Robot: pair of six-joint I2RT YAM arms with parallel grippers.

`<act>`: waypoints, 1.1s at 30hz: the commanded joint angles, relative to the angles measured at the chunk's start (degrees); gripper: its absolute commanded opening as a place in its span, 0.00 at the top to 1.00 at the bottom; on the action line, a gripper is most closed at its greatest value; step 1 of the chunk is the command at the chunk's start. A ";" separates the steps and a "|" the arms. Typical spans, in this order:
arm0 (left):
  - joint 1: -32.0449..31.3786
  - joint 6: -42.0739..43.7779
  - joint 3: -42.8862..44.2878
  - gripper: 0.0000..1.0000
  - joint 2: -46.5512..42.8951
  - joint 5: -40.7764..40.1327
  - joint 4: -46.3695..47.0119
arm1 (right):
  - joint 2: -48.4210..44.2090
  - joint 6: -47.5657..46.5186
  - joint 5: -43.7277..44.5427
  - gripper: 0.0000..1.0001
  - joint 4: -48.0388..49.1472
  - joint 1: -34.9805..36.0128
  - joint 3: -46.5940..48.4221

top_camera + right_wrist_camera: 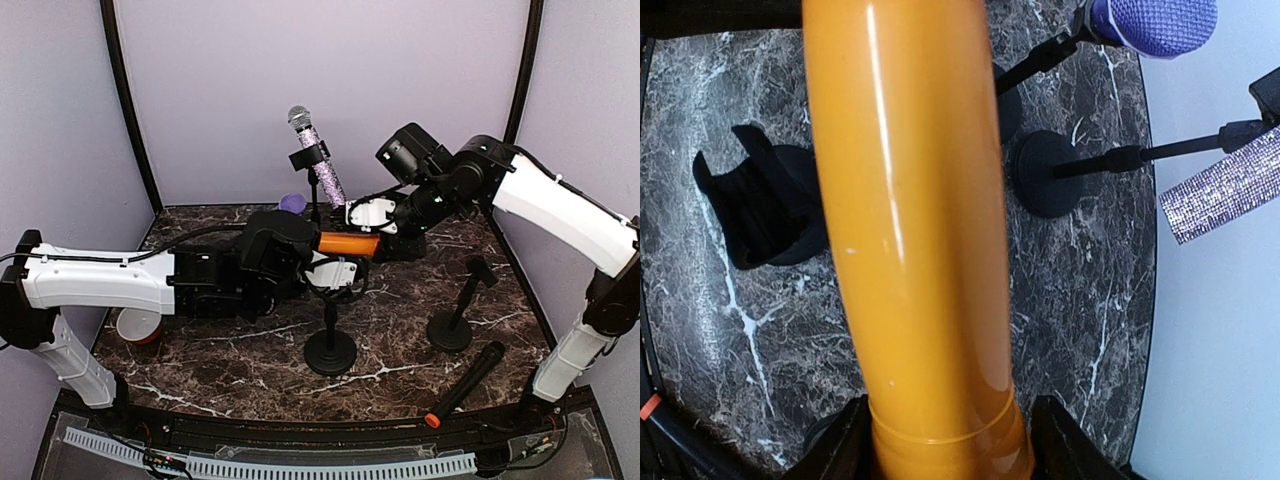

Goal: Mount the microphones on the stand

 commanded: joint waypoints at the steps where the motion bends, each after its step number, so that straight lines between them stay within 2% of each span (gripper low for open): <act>1: 0.23 2.64 -0.20 0.77 -0.36 -2.06 9.44 | -3.25 0.47 -2.53 0.75 0.22 0.49 0.78; 2: 0.29 2.50 -0.19 0.79 -0.47 -2.10 9.66 | -3.41 0.56 -3.18 0.71 0.01 0.49 0.75; 5: 0.44 0.39 0.05 0.87 -1.27 -2.30 9.46 | -4.61 0.17 -5.71 0.44 -1.12 0.37 0.93; 7: 0.57 -2.35 0.03 0.92 -2.16 -2.57 8.91 | -6.08 -0.07 -8.71 0.34 -0.65 -0.30 1.03; 9: 0.54 -8.38 -0.20 0.95 -3.28 -2.03 7.06 | -8.77 0.12 -12.48 0.19 2.47 -2.26 0.09; 11: 0.53 -14.69 -0.64 0.98 -4.53 -1.01 4.29 | -11.93 0.64 -17.09 0.01 6.65 -5.13 -1.46; 15: 0.54 -30.26 -1.96 1.00 -7.42 2.96 0.79 | -14.03 4.86 -30.61 0.00 10.31 -13.24 -0.87; 17: 0.81 -39.01 -2.94 1.00 -9.26 6.73 0.33 | -14.63 10.61 -37.01 0.00 14.08 -17.01 -2.21; 21: 1.63 -52.16 -8.57 1.00 -13.56 15.14 5.91 | -14.56 17.09 -49.12 0.01 18.39 -21.67 -3.48; 27: 4.39 -67.26 -16.50 1.00 -17.55 26.71 18.05 | -12.50 27.28 -63.49 0.02 26.71 -22.98 -3.97; 33: 5.63 -75.07 -20.39 1.00 -16.89 36.14 29.50 | -8.78 40.65 -70.83 0.07 38.52 -22.32 -3.43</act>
